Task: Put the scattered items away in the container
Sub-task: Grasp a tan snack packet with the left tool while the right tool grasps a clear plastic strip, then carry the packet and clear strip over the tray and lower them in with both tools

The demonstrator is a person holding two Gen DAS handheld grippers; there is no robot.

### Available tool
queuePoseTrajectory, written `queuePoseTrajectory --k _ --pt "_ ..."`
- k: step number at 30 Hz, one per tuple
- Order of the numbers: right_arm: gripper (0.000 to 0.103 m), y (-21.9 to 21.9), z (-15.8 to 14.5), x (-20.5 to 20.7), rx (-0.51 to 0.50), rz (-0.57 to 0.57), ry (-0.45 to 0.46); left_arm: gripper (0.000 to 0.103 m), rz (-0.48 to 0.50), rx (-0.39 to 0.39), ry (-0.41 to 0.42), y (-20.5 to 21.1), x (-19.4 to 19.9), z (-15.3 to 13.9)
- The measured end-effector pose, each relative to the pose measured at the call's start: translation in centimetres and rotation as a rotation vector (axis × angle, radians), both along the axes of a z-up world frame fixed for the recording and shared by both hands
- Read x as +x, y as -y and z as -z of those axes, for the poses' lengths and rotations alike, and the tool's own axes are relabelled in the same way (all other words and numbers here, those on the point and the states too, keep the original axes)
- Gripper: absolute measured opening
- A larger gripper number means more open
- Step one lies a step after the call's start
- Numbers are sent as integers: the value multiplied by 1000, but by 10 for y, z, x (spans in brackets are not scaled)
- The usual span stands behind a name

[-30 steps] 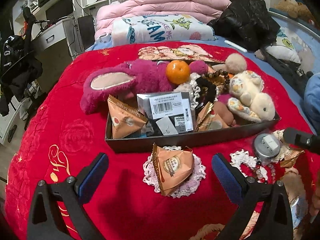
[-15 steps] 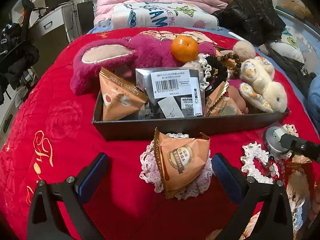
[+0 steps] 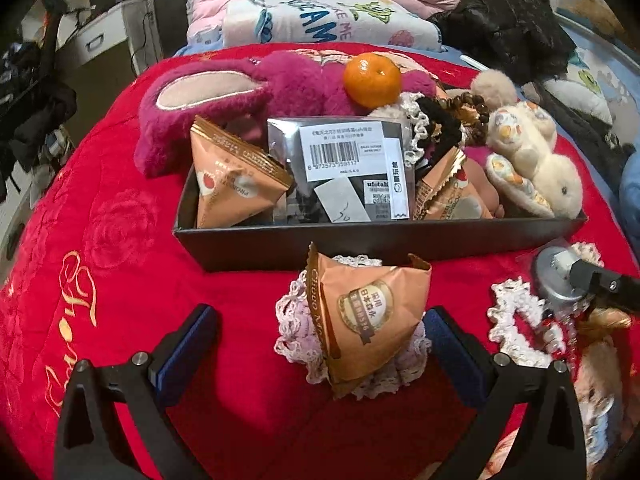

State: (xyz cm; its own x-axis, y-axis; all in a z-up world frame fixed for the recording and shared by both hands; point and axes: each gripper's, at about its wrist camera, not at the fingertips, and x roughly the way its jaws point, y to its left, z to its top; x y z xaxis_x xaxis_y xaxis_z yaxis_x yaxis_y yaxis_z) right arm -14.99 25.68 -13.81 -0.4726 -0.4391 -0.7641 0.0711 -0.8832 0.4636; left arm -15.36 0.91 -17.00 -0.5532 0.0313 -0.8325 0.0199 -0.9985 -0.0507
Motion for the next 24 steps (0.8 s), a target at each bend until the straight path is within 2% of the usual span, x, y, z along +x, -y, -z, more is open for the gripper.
queuePoseTrajectory --k 3,4,7,10,13,16,17,18,24 --pt "24 -2 -1 1 -27 3 -10 103 -25 44 -17 6 3 -6" --pt "23 -2 0 1 -26 2 -9 98 -26 52 -16 8 3 -7" --pt "20 -1 -2 2 -25 2 -16 72 -20 48 -20 9 6 -10" --pt "19 2 -9 3 -30 -6 -37 47 26 40 -18 3 5 -11" --pt "19 6 -13 5 -26 -20 -58 37 39 23 -26 1 11 -13" --pt "17 9 -18 10 -17 -41 -80 36 24 53 -43 8 15 -23" --pt "12 12 -20 11 -10 -51 -87 35 21 68 -50 10 16 -26" --pt "11 14 -22 12 -5 -60 -96 34 21 76 -58 10 18 -29" --pt "8 26 -29 16 23 -107 -119 33 51 42 -92 1 27 -42"
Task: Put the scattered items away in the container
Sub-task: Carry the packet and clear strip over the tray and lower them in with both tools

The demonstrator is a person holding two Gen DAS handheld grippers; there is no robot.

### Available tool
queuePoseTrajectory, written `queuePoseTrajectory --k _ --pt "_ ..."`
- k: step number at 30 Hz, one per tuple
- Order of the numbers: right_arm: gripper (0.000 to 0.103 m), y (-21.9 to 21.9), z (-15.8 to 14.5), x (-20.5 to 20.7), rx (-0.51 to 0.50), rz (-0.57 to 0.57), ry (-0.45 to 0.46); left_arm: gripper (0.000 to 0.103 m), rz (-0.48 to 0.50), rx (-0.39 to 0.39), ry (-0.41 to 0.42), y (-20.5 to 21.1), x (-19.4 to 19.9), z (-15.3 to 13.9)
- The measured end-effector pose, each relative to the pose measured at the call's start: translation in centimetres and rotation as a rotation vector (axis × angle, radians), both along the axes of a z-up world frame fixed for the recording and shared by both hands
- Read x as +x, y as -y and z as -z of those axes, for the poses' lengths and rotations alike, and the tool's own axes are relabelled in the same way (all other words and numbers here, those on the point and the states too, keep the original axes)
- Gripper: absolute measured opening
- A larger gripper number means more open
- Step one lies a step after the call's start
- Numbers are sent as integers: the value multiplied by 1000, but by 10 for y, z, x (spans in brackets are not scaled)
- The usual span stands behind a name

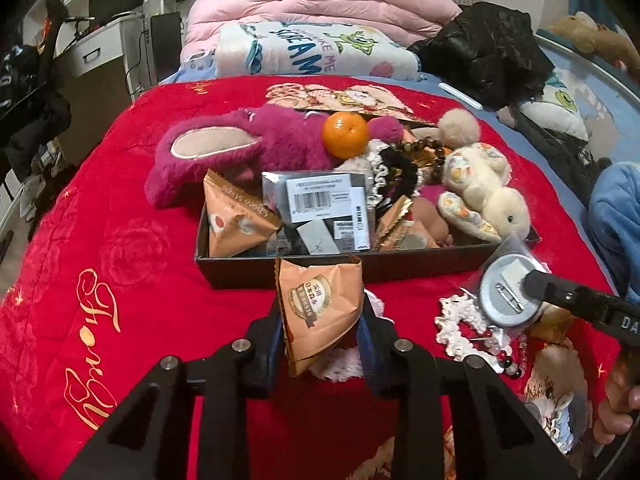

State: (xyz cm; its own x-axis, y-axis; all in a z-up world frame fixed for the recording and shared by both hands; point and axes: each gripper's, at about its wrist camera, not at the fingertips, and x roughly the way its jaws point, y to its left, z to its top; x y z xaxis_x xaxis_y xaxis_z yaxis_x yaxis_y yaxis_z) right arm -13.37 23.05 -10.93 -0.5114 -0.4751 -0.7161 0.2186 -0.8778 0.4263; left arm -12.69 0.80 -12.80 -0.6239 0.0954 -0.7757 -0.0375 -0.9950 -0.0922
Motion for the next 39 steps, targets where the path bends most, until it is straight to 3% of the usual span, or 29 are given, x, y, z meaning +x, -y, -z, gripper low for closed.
queuePoseTrajectory --k 10,24,32,39 --pt "7 -9 -1 1 -44 21 13 33 6 13 -57 0 8 -21" --pt "7 -22 -46 13 -83 51 -109 33 37 -6 -121 -15 16 -44" --pt "7 -13 -51 16 -55 32 -134 33 36 -10 -112 -16 13 -43" --pt "7 -9 -62 20 -26 28 -179 33 74 -19 -150 -29 11 -63"
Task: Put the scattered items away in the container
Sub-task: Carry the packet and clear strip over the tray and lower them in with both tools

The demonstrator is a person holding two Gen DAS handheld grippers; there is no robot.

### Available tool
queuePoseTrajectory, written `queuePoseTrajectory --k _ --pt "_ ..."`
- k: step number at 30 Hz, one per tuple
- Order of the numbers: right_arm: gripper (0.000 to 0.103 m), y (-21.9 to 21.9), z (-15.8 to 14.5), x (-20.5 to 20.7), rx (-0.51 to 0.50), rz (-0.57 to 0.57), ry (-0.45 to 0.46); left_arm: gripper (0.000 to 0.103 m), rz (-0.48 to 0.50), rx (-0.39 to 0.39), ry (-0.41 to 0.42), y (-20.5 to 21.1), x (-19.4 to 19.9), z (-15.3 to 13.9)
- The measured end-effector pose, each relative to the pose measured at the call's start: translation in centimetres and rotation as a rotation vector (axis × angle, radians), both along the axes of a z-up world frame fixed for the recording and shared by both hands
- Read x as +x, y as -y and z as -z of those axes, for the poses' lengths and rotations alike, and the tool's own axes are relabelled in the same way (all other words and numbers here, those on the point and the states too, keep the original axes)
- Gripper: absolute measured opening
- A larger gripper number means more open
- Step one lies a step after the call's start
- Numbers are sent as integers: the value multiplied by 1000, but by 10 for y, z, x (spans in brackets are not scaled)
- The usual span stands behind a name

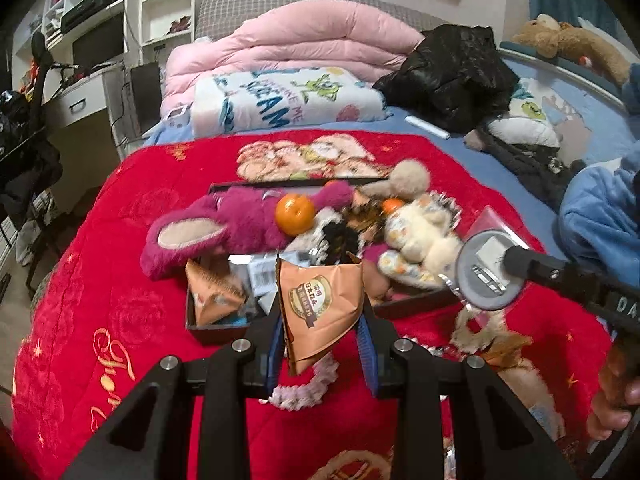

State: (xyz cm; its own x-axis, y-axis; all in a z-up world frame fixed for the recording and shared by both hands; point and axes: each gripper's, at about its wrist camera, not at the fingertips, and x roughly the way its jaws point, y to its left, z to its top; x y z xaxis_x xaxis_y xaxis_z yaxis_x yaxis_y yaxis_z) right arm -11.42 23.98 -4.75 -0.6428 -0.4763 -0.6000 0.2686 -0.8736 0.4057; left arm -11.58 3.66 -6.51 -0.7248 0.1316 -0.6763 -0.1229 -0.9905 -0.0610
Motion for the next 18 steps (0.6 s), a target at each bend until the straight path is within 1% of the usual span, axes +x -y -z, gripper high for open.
queuePoseTrajectory --k 4,6,7,10,11,14,18 --pt "7 -3 -8 -3 -18 13 -14 33 26 21 -1 -11 -12 -15" --pt "7 -6 -11 -5 -24 30 -19 33 43 8 1 -20 -20 -19" --pt "7 -5 -14 -6 -21 34 -19 33 48 11 17 -25 -27 -20" --pt "7 -5 -24 -12 17 49 -49 33 54 63 35 -38 -47 -22" --pt "7 -6 -29 -16 29 57 -61 33 58 63 30 -43 -53 -23" --pt "7 -11 -37 -28 37 75 -73 33 67 25 6 -57 -73 -26" --pt "7 -17 -42 -57 57 118 -90 33 64 41 -11 -63 -108 -25"
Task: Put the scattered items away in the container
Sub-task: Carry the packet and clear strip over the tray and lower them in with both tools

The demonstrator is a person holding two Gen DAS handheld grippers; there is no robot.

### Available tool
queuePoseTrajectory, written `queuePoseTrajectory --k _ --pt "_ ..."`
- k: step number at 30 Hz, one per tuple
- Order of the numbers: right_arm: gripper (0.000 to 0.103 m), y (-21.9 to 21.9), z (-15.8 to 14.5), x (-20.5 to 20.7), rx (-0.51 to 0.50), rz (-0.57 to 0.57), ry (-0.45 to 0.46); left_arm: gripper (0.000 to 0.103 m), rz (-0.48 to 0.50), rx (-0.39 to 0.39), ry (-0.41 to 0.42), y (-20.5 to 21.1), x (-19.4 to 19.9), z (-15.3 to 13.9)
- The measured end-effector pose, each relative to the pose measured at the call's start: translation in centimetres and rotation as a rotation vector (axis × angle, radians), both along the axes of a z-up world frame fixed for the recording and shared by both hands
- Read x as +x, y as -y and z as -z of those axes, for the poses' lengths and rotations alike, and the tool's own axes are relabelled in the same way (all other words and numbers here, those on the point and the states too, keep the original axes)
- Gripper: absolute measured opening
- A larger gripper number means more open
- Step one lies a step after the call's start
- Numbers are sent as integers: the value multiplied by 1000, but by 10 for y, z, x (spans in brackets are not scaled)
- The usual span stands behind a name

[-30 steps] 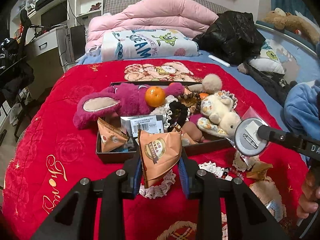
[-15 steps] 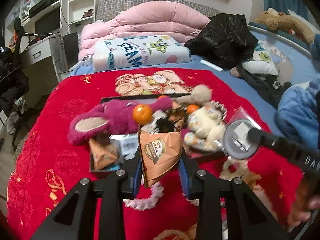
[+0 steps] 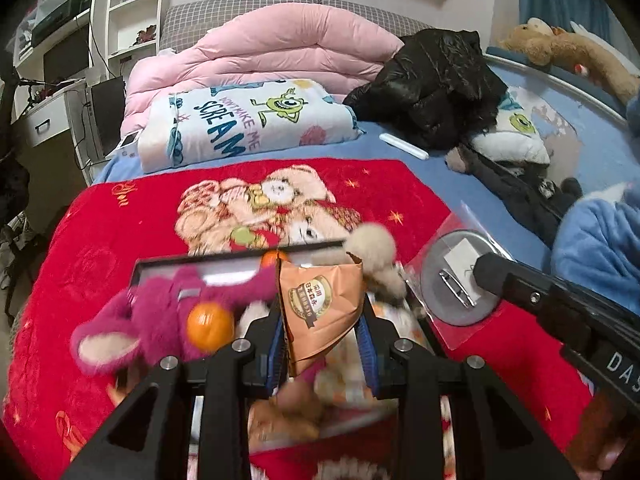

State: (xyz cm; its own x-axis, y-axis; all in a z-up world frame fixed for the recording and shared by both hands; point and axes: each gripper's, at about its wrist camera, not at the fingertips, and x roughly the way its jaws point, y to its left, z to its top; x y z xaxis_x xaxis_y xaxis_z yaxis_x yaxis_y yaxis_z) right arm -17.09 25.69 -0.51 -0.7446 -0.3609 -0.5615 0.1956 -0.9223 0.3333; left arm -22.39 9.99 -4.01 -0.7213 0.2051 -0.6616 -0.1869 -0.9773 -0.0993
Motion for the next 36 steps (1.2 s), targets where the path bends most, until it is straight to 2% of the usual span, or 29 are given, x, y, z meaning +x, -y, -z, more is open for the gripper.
queuePoseTrajectory --k 5,10,12,15,19,36 --pt "7 7 4 -50 30 -10 -13 33 15 -21 4 -5 -49 15" --pt "7 15 24 -82 79 -57 -35 33 35 -81 -88 -11 -66 37" --pt "7 16 37 -86 101 -70 -42 33 31 -79 -119 -9 -64 49" --pt "7 17 52 -88 121 -77 -63 33 41 -66 -76 -9 -69 63" --pt "7 23 67 -93 114 -111 -30 33 36 -74 -76 -12 -69 66" --pt "7 21 80 -100 84 -100 13 33 17 -51 -54 -4 -69 69"
